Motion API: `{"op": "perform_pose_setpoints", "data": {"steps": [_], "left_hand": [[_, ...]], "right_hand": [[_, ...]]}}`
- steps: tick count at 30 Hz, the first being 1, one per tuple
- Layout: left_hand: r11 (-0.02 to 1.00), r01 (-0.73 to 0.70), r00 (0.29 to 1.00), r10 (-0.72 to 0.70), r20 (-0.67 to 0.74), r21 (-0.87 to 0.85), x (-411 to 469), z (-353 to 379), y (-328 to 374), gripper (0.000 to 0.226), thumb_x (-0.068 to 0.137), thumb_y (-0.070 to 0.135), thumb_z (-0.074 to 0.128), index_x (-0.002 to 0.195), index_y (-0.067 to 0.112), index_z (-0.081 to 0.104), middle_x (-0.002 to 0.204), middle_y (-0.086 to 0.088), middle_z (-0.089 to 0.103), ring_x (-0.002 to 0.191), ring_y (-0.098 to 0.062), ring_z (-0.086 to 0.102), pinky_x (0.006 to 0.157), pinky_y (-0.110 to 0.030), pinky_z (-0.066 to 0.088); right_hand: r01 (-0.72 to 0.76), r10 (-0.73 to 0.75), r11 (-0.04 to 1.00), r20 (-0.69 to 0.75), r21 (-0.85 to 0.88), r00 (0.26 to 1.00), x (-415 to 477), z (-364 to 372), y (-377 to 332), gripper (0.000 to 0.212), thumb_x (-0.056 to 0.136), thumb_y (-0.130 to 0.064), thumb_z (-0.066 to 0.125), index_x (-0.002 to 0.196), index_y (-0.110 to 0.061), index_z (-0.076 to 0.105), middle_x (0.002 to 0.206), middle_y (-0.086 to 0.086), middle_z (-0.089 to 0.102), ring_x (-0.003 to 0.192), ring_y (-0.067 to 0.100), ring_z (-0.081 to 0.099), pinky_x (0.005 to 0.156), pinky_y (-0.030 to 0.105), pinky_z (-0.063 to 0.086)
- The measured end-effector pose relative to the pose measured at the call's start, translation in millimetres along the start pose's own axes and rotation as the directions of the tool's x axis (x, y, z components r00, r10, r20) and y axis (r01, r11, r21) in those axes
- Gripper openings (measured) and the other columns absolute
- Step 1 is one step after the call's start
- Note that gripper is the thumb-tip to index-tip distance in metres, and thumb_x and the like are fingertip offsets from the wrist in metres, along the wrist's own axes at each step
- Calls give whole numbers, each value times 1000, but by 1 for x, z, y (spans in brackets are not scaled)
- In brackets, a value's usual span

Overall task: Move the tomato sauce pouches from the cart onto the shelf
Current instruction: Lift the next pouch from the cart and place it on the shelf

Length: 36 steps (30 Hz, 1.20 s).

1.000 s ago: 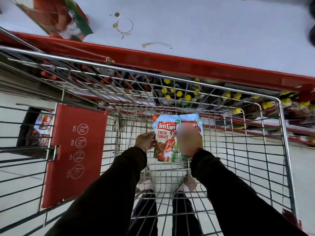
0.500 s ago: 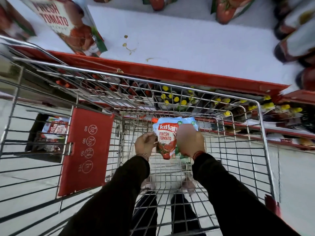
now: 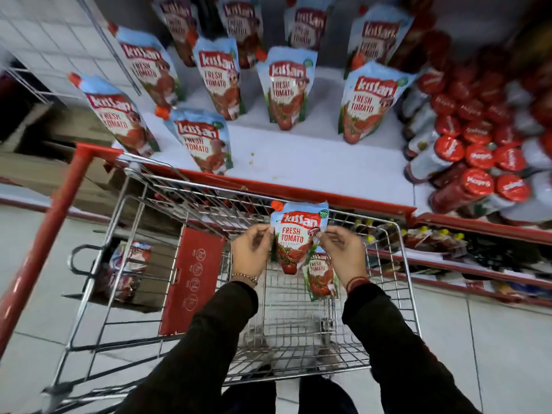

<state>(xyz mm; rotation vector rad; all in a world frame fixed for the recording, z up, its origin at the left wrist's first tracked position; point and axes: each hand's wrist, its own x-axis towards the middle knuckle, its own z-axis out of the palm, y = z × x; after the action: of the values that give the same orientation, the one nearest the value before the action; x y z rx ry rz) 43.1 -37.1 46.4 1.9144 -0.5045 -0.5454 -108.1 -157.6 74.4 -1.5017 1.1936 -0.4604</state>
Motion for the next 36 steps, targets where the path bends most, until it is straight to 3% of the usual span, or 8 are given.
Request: {"op": "perform_pose_setpoints", "data": {"steps": [5,10,13,17,20,27,32,36], "left_hand": [[989,-136,991,134,-30,-51,12,-21,47,12,91,15,65,100,14,73,85,6,72,73,14,63,70,-6,53],[968,-243,967,237,-96,-54,37,-33,87,12,90,16,65,99,13,73,81,8,72,72,7,66,72,-5,53],[957,-289,948,279,-155,-40,57,-37,107,15,90,14,64,100,7,73,85,0,72,73,-2,67,71,-2,51],[952,-304,933,303,-194,25,86,-36,125,17,92,16,62,101,6,71,89,-11,76,79,-14,69,75,-26,57],[964,-259,944,264,-199,52,104,-32,129,18,93,16,60,103,6,70,93,-14,76,79,-21,71,75,-30,57],[988,-152,961,155,-227,31,110,-20,109,18,92,12,60,104,3,70,97,-17,76,86,-26,71,77,-26,55],[991,-135,963,129,-237,-11,107,-17,105,18,93,13,59,105,3,69,95,-18,75,87,-29,73,83,-38,60],[991,-122,960,103,-261,-56,103,-15,104,17,93,11,59,105,2,69,95,-17,74,87,-27,72,86,-43,60]], "right_hand": [[103,-99,989,-37,109,994,-1,-9,-48,12,88,-13,71,100,-11,72,98,1,74,95,15,71,84,23,58],[220,-211,972,-100,89,972,9,-10,-93,8,85,-21,74,85,-28,70,87,-15,75,78,-7,70,68,6,52],[273,-267,961,-141,29,953,23,-6,-116,7,85,-24,74,83,-29,70,85,-15,75,77,1,73,68,17,57],[264,-256,964,-156,32,954,45,2,-139,5,87,-22,73,91,-19,72,87,-9,75,80,20,75,68,40,64],[240,-225,966,-150,93,963,57,11,-148,7,88,-16,71,88,-22,68,84,-16,69,84,25,75,61,35,64],[180,-173,982,-122,57,977,70,23,-133,5,90,-10,68,93,-15,67,107,8,70,89,30,73,60,47,64],[261,-270,962,-136,-80,953,72,20,-126,7,88,-13,70,94,-10,72,96,5,75,89,21,71,86,37,60],[244,-247,969,-104,-40,963,68,20,-123,4,89,-15,69,92,-17,69,92,-3,71,77,19,71,71,45,64]]}}
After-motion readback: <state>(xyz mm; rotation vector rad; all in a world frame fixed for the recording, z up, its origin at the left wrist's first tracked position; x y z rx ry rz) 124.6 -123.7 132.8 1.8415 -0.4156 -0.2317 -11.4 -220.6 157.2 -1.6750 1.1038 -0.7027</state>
